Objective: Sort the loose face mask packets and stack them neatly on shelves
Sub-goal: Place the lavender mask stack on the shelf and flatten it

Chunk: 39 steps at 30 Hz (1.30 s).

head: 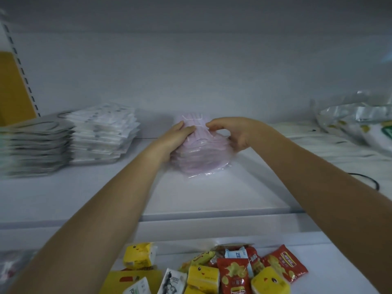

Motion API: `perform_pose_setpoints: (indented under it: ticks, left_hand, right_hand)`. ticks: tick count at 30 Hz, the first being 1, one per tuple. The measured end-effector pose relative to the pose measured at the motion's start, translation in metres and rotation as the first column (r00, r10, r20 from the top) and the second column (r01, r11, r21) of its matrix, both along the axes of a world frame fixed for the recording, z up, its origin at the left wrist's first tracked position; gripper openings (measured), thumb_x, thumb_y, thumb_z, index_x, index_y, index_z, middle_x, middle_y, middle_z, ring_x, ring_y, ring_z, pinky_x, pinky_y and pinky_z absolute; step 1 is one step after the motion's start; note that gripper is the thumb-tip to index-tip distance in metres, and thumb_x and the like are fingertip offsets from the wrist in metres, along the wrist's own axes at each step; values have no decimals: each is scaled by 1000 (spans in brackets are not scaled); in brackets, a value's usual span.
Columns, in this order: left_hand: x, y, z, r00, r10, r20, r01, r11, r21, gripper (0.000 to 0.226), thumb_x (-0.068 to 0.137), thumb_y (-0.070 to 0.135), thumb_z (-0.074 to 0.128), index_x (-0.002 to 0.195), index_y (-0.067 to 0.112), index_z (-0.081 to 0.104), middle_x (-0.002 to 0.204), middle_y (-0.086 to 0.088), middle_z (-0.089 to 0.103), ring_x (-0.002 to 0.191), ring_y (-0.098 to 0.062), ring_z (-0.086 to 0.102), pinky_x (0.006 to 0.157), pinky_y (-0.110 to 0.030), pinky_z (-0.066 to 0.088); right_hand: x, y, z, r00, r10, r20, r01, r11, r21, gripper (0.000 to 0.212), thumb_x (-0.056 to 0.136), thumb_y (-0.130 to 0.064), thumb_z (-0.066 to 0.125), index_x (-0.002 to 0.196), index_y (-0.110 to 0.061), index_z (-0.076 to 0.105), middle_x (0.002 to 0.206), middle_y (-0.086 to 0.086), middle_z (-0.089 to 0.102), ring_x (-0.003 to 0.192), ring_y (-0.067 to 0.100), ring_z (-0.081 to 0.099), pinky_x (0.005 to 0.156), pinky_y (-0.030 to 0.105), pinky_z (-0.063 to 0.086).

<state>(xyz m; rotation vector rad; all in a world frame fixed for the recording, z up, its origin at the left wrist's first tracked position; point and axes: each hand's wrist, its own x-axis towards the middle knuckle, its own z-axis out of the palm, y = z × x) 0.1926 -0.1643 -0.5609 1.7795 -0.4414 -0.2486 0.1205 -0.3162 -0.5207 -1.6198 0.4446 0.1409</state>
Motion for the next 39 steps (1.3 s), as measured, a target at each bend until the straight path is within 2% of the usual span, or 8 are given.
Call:
perform_pose_setpoints:
  ticks: [5, 9, 13, 18, 24, 28, 32, 39]
  left_hand:
    - [-5, -3, -1, 998, 61, 29, -59, 995, -84, 60, 89, 33, 61, 143, 19, 39, 139, 3, 46, 122, -16, 50, 99, -25, 40]
    - [-9, -5, 6, 995, 32, -93, -44, 991, -129, 7, 92, 25, 58, 98, 21, 59, 91, 0, 61, 82, -16, 59, 66, -18, 47]
    - [-11, 1, 11, 970, 8, -242, -40, 991, -128, 14, 92, 27, 57, 80, 21, 58, 72, 3, 63, 64, -12, 59, 56, -19, 48]
    - [-15, 10, 11, 948, -63, -311, 23, 991, -132, 11, 91, 31, 57, 90, 21, 62, 91, -5, 63, 81, -21, 60, 76, -31, 49]
    - [-23, 6, 10, 983, -95, -157, 68, 983, -171, 11, 93, 31, 51, 97, 27, 60, 92, 2, 63, 83, -15, 61, 74, -26, 47]
    - [-29, -4, 9, 997, -23, 71, 39, 972, -232, 51, 94, 24, 52, 142, 23, 36, 132, 0, 50, 118, -17, 53, 105, -34, 40]
    - [-28, -3, 9, 989, -66, 134, 100, 959, -265, 50, 95, 22, 49, 142, 24, 33, 122, 7, 56, 106, -11, 58, 95, -29, 46]
    - [-20, -7, -5, 966, -168, 196, 205, 960, -189, 54, 101, 32, 38, 150, 29, 14, 142, 16, 36, 120, -2, 47, 96, -17, 40]
  right_hand:
    - [5, -9, -13, 1000, -15, 3, 15, 999, 45, 18, 78, -25, 73, 90, -13, 66, 119, 14, 60, 106, 29, 62, 94, 48, 48]
    - [5, -7, -18, 999, -30, 30, 28, 997, 69, 20, 81, -26, 71, 94, -14, 63, 102, 12, 63, 80, 26, 65, 64, 39, 53]
    - [3, -8, -20, 999, -44, 8, 43, 993, 109, 39, 79, -25, 73, 112, -14, 54, 110, 15, 60, 72, 26, 63, 60, 40, 51]
    - [3, -9, -22, 999, 17, 27, -21, 985, 171, 33, 81, -28, 70, 110, -14, 63, 111, 11, 63, 76, 26, 65, 61, 34, 52]
    - [-2, -5, -25, 980, 109, 169, -129, 985, 112, 15, 85, -27, 61, 78, -15, 66, 69, 4, 69, 61, 20, 67, 60, 24, 53]
    - [1, -5, -27, 896, -9, 444, -34, 995, 89, 15, 83, -12, 64, 84, -25, 56, 80, 1, 62, 65, 16, 59, 64, 26, 48]
    - [-3, -6, -30, 813, 53, 580, -76, 997, 14, 35, 85, -7, 62, 107, -34, 55, 90, 1, 63, 62, 13, 65, 55, 23, 53]
    - [-5, -5, -33, 802, 89, 590, -91, 996, -26, 52, 86, -6, 62, 122, -41, 50, 117, 15, 59, 91, 26, 64, 84, 37, 55]
